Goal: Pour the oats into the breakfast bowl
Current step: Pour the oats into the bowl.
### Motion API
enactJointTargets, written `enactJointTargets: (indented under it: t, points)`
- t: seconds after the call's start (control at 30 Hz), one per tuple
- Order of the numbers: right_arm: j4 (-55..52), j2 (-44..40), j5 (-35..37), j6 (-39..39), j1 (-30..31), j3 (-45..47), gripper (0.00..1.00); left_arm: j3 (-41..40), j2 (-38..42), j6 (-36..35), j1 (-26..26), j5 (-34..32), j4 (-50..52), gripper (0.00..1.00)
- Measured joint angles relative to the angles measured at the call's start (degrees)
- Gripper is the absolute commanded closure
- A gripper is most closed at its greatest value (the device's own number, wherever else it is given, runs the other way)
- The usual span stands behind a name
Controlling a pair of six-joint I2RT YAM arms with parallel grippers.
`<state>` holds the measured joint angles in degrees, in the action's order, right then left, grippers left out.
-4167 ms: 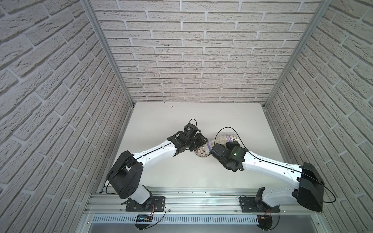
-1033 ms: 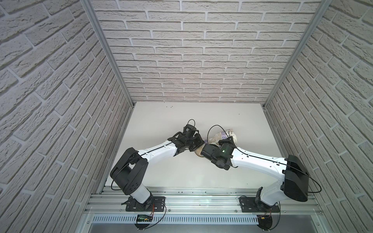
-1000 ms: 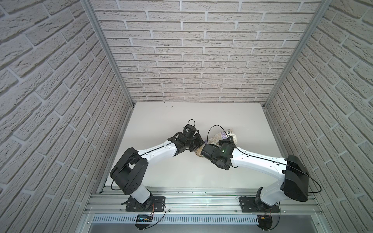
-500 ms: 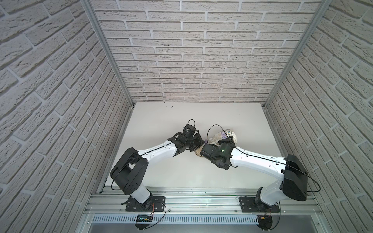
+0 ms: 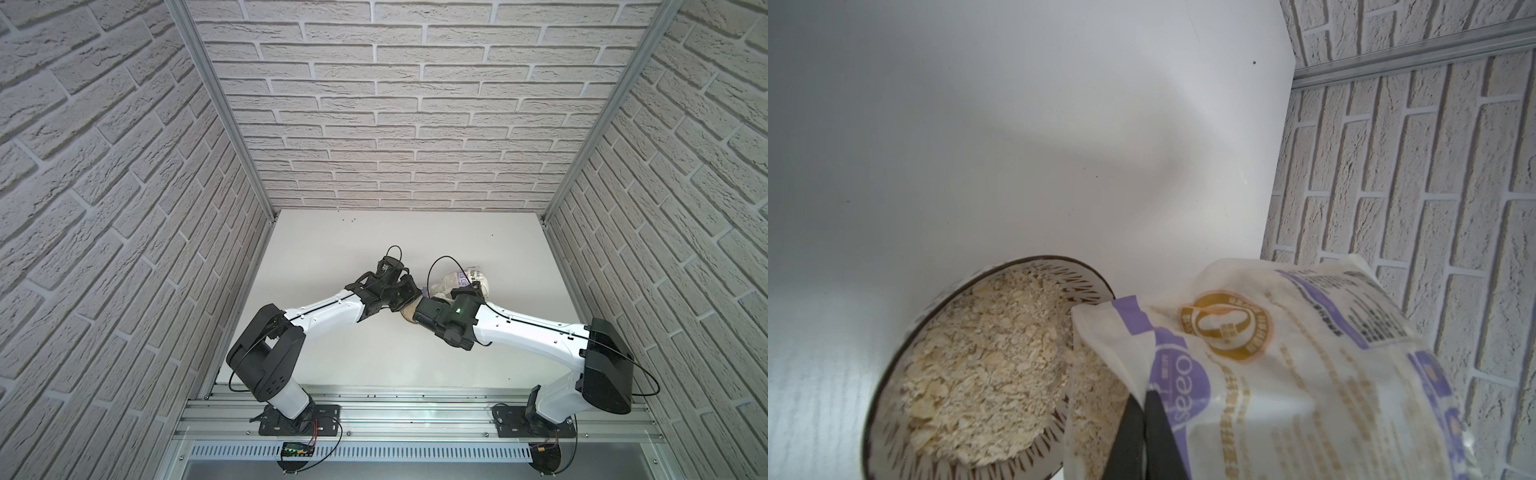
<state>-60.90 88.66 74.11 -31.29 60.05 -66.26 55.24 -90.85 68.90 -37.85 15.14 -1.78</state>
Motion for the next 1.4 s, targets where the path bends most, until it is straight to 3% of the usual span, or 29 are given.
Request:
enactJointTargets:
  t: [0.87,1.4]
  points:
    - [-0.5,0.2,-0.4,0.1,0.0,0.0,0.97,0.0,-1.5,-0.1,-0.2,0.6,-0.4,1.0]
    - [-3.0,1.1,-1.2,6.6,0.1,0.0,0.97,0.9,-1.4,-1.1,0.0,0.3,1.0,1.0]
